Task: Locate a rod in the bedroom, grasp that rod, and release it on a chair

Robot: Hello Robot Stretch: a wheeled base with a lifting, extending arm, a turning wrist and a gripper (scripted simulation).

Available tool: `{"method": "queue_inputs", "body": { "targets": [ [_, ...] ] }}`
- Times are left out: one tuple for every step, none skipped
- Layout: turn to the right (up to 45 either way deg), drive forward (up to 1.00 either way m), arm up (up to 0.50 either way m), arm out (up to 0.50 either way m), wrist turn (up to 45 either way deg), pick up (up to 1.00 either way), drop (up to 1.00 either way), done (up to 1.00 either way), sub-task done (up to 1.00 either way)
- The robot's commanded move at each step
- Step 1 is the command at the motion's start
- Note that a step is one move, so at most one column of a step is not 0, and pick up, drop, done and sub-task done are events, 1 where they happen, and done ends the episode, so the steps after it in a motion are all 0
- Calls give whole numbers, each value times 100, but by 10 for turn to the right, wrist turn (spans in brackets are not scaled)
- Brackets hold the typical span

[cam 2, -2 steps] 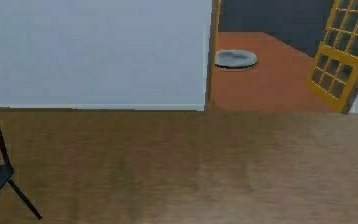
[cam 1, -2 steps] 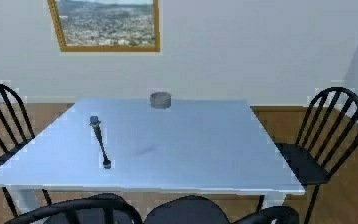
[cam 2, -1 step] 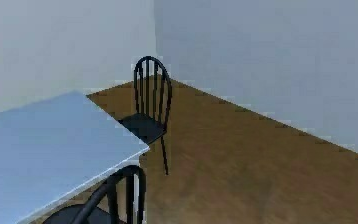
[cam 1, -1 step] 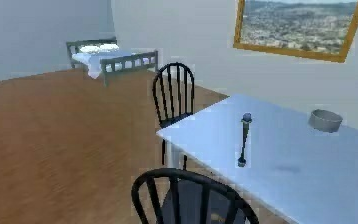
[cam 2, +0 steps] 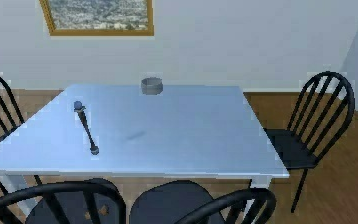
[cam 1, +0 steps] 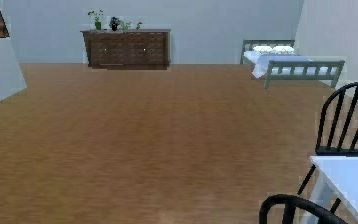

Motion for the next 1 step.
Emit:
{"method": "queue_inputs", "body": {
  "targets": [
    [-210,0,0,0,0,0,0,0,0]
  ]
}}
